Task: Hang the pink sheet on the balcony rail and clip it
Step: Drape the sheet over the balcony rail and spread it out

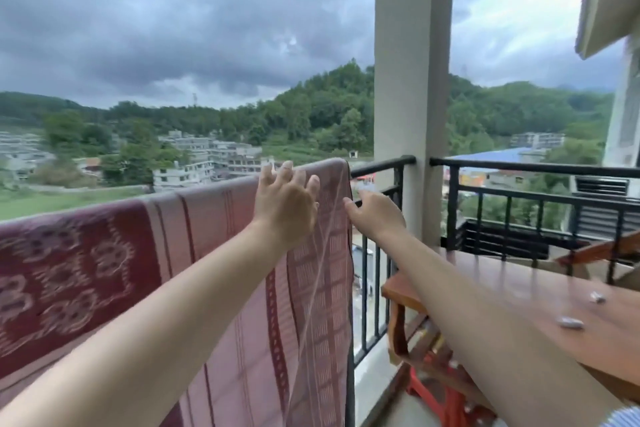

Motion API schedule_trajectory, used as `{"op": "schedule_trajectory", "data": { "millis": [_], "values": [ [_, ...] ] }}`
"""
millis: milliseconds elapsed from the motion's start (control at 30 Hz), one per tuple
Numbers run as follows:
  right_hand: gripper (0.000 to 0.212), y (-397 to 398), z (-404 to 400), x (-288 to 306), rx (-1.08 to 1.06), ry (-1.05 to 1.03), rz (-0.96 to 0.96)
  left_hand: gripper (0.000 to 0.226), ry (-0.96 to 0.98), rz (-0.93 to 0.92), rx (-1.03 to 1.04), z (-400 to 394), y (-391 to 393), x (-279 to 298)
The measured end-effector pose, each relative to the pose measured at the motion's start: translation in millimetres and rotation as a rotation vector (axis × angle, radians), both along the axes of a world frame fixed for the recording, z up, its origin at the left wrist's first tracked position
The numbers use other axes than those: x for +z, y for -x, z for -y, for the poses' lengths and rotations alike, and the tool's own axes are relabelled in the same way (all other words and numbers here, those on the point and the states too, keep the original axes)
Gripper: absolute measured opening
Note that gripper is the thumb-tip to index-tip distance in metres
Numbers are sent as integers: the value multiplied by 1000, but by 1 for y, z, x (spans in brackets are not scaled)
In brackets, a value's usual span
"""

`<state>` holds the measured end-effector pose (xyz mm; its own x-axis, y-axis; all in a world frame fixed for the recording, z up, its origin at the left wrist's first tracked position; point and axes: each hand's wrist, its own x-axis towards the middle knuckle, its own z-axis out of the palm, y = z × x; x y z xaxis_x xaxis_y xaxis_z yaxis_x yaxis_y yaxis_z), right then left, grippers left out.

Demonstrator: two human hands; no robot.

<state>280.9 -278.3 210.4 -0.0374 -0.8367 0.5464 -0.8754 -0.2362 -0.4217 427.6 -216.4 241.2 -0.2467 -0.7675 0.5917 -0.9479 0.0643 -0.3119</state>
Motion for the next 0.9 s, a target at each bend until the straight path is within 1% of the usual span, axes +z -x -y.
{"op": "schedule_trajectory", "data": {
  "millis": [67, 167, 267, 300, 367, 467, 533, 567, 633, 733, 800, 900],
  "values": [
    [41, -1, 30, 10, 43, 15, 75, 48, 17, -7, 70, 17, 3, 12],
    [37, 4, 73, 20, 183, 109, 272, 40, 111, 1, 81, 46, 11, 17],
    [23, 15, 102, 17, 360, 190, 395, 26, 139, 2, 96, 63, 15, 22],
    [19, 18, 110, 15, 426, 197, 406, 25, 146, -39, 99, 67, 16, 22],
    [18, 20, 123, 11, 523, 192, 428, 24, 179, -127, 77, 71, 18, 22],
    [15, 22, 129, 8, 583, 252, 486, 18, 232, -200, 5, 77, 28, 21],
    [20, 22, 125, 5, 602, 294, 451, 16, 226, -244, -13, 77, 29, 21],
    [22, 22, 123, 5, 615, 312, 421, 14, 232, -259, -19, 76, 29, 22],
    [17, 25, 125, 7, 654, 336, 413, 10, 284, -284, -15, 78, 35, 20],
    [4, 33, 137, 17, 793, 273, 482, 6, 371, -318, 35, 81, 45, 19],
    [5, 42, 144, 24, 914, 222, 531, 6, 416, -332, 74, 85, 55, 20],
    [6, 60, 155, 34, 968, 220, 611, 5, 443, -299, 79, 96, 73, 27]
  ]
}}
